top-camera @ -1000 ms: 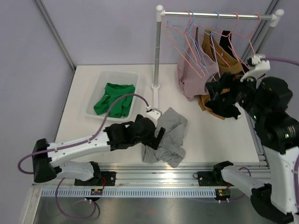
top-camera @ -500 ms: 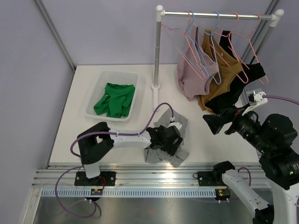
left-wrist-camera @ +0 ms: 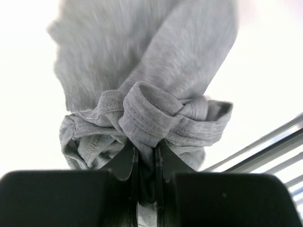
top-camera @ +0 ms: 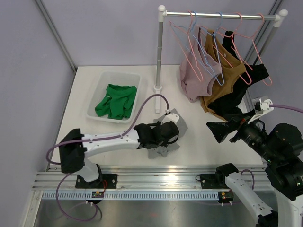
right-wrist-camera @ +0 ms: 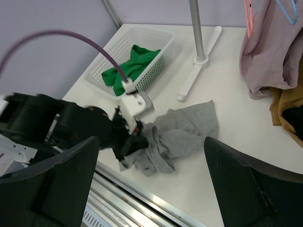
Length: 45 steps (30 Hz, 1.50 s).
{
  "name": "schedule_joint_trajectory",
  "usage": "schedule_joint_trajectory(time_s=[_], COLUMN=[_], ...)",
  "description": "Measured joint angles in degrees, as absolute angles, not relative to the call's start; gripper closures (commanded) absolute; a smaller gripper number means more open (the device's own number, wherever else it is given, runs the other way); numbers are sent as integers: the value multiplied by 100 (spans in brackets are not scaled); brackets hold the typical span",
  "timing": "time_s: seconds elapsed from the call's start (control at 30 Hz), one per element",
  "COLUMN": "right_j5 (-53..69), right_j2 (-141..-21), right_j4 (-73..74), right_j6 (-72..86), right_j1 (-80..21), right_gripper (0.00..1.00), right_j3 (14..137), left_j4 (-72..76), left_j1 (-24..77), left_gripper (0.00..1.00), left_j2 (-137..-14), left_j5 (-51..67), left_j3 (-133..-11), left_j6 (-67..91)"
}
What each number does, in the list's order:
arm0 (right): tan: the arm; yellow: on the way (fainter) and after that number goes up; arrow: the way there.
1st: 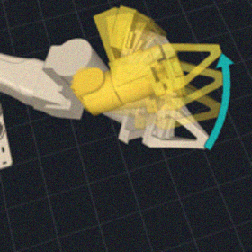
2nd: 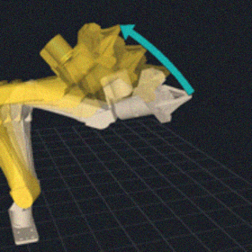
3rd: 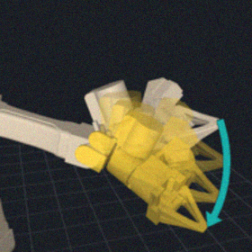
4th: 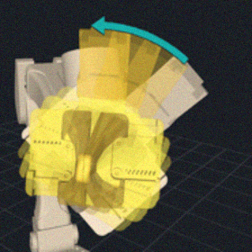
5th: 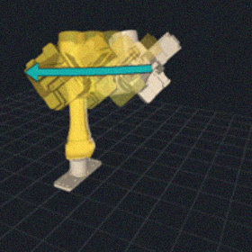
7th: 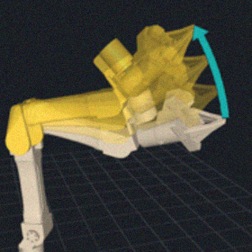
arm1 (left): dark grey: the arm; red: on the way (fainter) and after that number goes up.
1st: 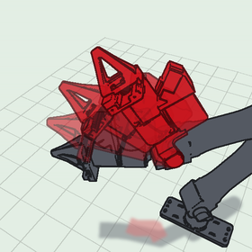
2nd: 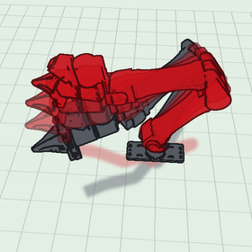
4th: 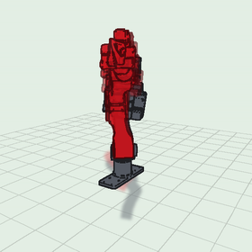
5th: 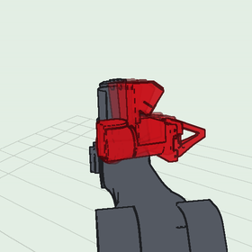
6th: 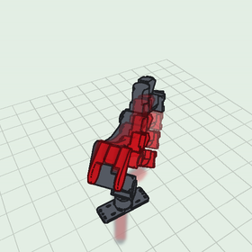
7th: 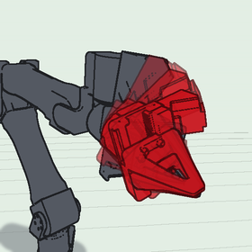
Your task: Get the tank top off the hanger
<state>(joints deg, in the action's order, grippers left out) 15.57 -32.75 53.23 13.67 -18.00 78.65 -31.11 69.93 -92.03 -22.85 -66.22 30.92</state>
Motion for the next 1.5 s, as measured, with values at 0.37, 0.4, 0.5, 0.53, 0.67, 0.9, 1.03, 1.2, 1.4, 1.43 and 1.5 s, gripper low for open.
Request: schedule_joint_trajectory(time_s=[0.37,0.4,0.5,0.53,0.67,0.9,1.03,1.2,1.4,1.43,1.5], right_j5=[1551,1551,1546,1544,1516,1459,1127,996,812,766,657], right_j2=[-3267,-3267,-3267,-3267,-3267,-3273,-3347,-3636,-4215,-4353,-4615], right_j4=[5323,5325,5323,5325,5323,5317,5203,4825,4486,4453,4410], right_j6=[1341,1337,1323,1317,1306,1315,1448,1712,1909,1920,1935], right_j1=[-1800,-1800,-1800,-1800,-1800,-1800,-1800,-1800,-1800,-1800,-1800], right_gripper=[1,0,1,1,0,0,0,0,0,1,0], right_j3=[7787,7787,7789,7793,7811,7811,7811,7811,7933,8012,8176], left_j4=[-4869,-4993,-5330,-5411,-5618,-5734,-5714,-5669,-5655,-5649,-5642], left_j1=[6257,6108,5570,5395,4740,3162,2427,1706,1258,1223,1177], left_gripper=[100,100,100,100,100,100,100,100,93,91,83], left_j2=[-7682,-7631,-7465,-7424,-7347,-7474,-7865,-8611,-9883,-10141,-10621], left_j5=[-3774,-3841,-3981,-4018,-4121,-3822,-3170,-2388,-1885,-1791,-1562], left_j3=[-8895,-9085,-9642,-9824,-10589,-10934,-10886,-10860,-10936,-10973,-11004], left_j6=[2541,2475,2213,2110,1730,1446,1409,1400,1402,1402,1393])
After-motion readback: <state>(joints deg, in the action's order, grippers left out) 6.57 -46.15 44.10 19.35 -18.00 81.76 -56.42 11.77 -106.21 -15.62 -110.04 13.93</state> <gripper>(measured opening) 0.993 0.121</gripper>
